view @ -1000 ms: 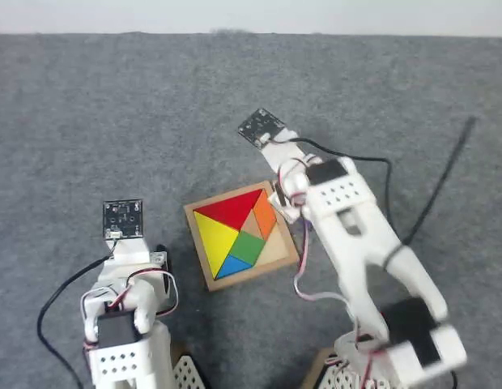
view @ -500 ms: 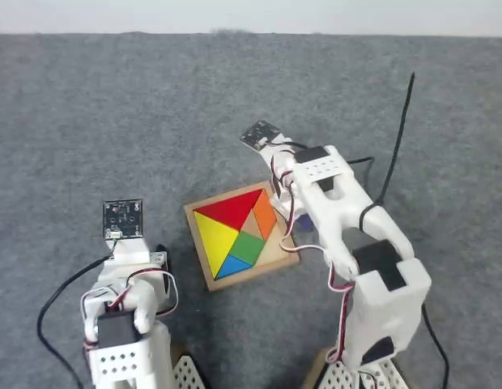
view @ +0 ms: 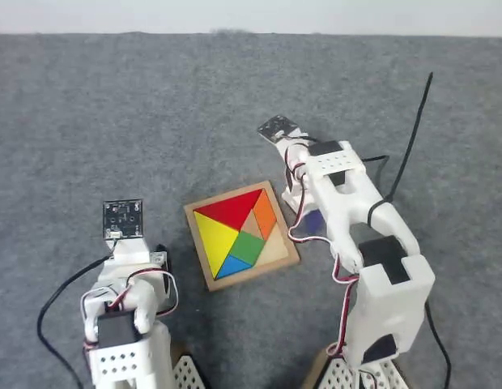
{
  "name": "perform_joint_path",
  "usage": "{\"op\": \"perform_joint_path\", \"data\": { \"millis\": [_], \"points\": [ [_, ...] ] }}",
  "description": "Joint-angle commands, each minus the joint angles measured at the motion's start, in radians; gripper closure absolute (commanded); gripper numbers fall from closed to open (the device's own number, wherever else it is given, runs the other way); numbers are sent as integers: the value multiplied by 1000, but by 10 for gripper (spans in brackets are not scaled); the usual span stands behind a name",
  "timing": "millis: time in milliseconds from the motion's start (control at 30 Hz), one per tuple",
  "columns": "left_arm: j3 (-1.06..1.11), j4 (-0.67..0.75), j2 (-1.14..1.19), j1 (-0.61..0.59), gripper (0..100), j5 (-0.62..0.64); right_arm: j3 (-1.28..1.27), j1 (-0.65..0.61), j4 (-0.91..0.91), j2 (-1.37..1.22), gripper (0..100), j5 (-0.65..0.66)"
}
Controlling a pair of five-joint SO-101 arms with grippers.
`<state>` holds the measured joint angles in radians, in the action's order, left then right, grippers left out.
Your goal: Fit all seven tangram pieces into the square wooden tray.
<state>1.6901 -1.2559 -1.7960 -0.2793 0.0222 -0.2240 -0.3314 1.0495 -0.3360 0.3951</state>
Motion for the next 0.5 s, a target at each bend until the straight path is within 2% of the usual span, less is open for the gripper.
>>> {"op": "perform_joint_path", "data": {
  "millis": [0,233,467],
  "points": [
    [-5,-2,-14,-5,889,-5,14,5,18,88,965,-28],
    [-5,-2,-14,-5,889,-5,-104,5,8,318,959,-41],
    [-5,-2,-14,-5,889,-5,-247,4,8,506,841,-110]
  ]
}}
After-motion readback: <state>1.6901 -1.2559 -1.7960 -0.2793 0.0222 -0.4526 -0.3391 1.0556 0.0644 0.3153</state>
